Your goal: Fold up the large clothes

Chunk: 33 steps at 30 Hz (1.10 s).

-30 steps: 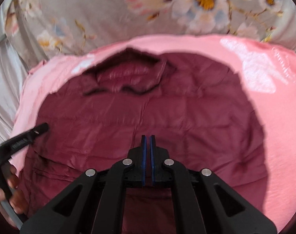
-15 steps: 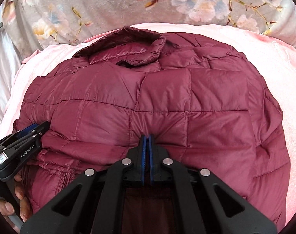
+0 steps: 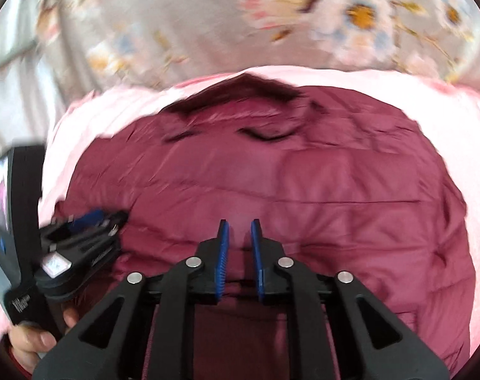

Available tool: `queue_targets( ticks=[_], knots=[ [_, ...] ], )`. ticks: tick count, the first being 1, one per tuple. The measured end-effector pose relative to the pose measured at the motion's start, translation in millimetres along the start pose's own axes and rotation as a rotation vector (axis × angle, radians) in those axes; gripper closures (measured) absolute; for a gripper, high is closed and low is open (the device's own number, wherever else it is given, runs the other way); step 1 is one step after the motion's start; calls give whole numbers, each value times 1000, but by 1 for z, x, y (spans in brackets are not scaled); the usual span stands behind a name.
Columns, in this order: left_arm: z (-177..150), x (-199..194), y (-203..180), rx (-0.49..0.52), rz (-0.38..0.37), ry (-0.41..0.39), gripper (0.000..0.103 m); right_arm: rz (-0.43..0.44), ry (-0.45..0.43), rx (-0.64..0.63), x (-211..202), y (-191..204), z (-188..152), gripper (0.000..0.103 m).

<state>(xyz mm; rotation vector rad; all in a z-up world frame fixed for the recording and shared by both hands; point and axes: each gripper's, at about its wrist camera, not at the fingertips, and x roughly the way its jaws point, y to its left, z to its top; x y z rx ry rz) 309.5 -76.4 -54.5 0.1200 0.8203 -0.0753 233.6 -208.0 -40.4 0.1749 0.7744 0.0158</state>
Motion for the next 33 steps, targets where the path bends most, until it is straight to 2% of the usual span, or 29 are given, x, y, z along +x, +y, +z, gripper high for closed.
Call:
queue_targets(
  ticks=[2,5,11,15,18,20,23,24,27,30,32,33],
  knots=[
    [0,0,0,0,0,0,64,-20,33,-22,7,4,-2,89],
    [0,0,0,0,1,-1,64,7,72,12,16,-3,-2,89],
    [0,0,1,-1,-1,0,64,16,80,19,16,-5,-2,89],
    [-1,-4,8,-21,-37,1,60,83,83,85,14,-17,-4,88],
    [-6,-18,24,-14,-48,25,42,112,92,138,1,-29,-6,78],
    [-9,-27,42,2,-46,43,40,140,103,156,-13,-40,-6,64],
    [0,-30,79,-27,-35,94,41,111,83,179,-31,-60,10,52],
    [7,-30,89,-59,-55,103,41,111,67,199,-33,-66,19,51],
    [43,-31,112,-207,-179,93,41,153,7,322,-26,-89,51,50],
    [82,-22,105,-263,-281,62,41,223,6,459,2,-107,75,50],
    [103,-1,90,-286,-368,102,41,292,35,561,25,-116,82,49],
    [112,18,80,-310,-400,149,41,335,54,631,41,-122,84,49]
  ],
)
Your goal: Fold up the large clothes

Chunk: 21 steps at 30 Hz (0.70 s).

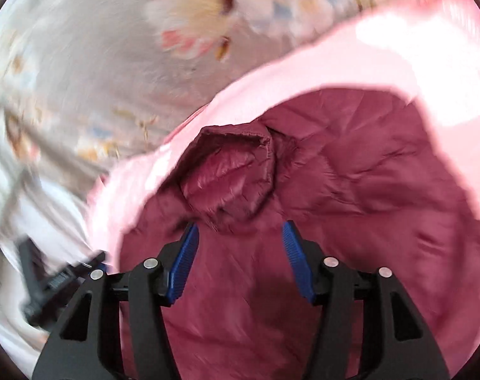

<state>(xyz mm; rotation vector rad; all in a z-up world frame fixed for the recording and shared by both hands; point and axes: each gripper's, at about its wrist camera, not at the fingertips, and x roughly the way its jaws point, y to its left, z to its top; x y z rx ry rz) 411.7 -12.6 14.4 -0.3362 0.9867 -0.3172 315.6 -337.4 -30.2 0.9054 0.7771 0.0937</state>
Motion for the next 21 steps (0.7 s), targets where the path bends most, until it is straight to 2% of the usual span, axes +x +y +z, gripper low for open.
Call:
queue_targets(
  ticks=[3,5,6,7,8,9,11,12,14,18,21],
  knots=[
    [10,37,-7,-50,-48,78,42,18,21,90,24,-12,9,49],
    [13,60,-12,-66,-49,114,43,44,41,118,37,-14,13,50],
    [14,66,-14,-68,-47,121,46,59,48,116,43,-13,16,62],
    [16,74,-15,-63,-34,129,60,53,56,99,45,-11,17,83],
    [15,79,-16,-56,-16,136,73,24,64,60,47,-6,18,94],
    [16,86,-16,-45,5,150,101,-14,58,10,46,-1,19,95],
    [11,93,-15,-7,16,156,101,-98,32,-97,40,7,14,96],
    [6,93,-17,41,29,137,101,-155,22,-169,38,10,9,96],
    [-2,93,-20,110,52,107,101,-212,32,-242,40,7,3,97],
    [-15,93,-26,204,77,37,100,-248,29,-335,46,0,-11,97],
    [-26,92,-34,280,124,-21,99,-299,9,-406,50,6,-18,97]
  ],
)
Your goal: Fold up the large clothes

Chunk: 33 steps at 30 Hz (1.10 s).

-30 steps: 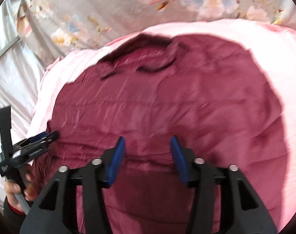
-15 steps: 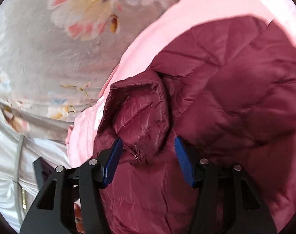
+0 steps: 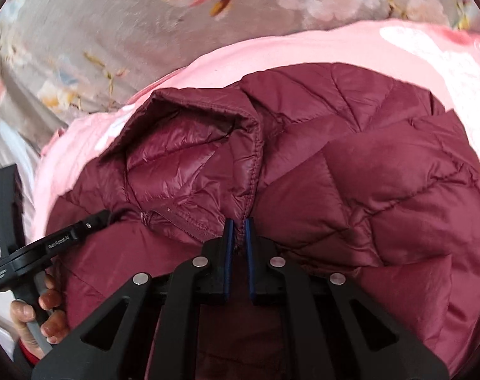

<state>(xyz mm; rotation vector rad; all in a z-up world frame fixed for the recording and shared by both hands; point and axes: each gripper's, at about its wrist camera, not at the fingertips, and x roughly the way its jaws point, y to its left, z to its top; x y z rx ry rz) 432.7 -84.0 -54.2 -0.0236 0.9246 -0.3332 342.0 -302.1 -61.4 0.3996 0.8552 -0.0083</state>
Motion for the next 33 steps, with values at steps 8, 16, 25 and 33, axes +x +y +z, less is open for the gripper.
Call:
queue_targets(
  ticks=[8,16,25,33],
  knots=[
    [-8,-1,-25,128,151,-44,99,-90,-7,-84,4,15,1,97],
    [-11,-6,-33,161,213,-67,97,-49,1,-64,0,12,-1,94],
    [31,-59,6,76,170,-83,94,15,-31,41,-47,-12,48,89],
    [126,-16,17,-212,3,4,94,36,-56,140,26,11,129,89]
  ],
)
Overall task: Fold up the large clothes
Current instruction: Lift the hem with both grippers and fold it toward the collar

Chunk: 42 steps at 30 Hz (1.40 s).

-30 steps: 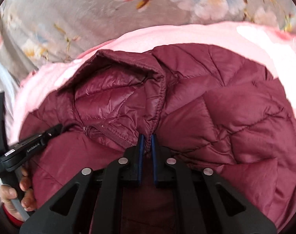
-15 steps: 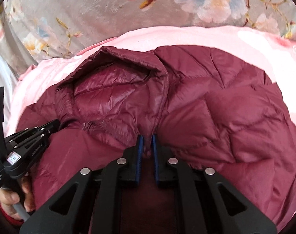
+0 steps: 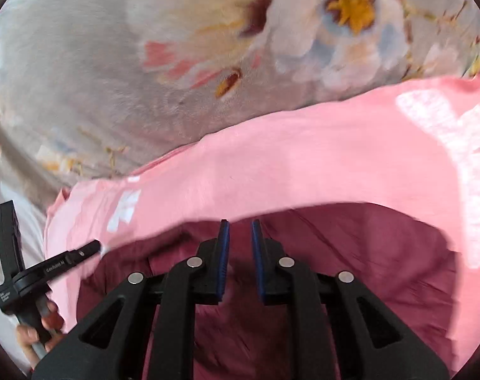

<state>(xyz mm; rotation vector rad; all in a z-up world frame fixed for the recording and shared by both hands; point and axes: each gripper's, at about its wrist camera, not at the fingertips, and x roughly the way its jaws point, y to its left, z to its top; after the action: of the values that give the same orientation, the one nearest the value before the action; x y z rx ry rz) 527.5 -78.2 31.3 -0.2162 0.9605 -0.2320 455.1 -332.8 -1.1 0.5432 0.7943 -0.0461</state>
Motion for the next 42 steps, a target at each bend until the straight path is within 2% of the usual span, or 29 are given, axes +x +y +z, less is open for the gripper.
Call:
queue_targets(
  ticks=[1,4,6,7,9,16,19,42],
  knots=[
    [1,17,-4,1,17,42,94,-18,22,-15,12,2,-2,89],
    [-14,43,-10,50,46,98,94,-62,68,-100,26,10,-19,89],
    [-29,47,-11,103,43,103,94,-93,70,-180,24,12,-33,89],
    [-39,47,-10,143,52,84,94,-133,67,-227,24,11,-40,92],
    [-51,48,-8,185,62,63,94,-153,64,-273,27,5,-48,92],
    [-78,46,-11,274,99,-50,94,-167,22,-301,33,-2,-57,93],
    [-77,50,-15,295,128,-68,94,-183,19,-316,33,0,-57,93],
    [-73,50,-26,358,210,-88,95,-184,16,-333,39,6,-57,92]
  ],
)
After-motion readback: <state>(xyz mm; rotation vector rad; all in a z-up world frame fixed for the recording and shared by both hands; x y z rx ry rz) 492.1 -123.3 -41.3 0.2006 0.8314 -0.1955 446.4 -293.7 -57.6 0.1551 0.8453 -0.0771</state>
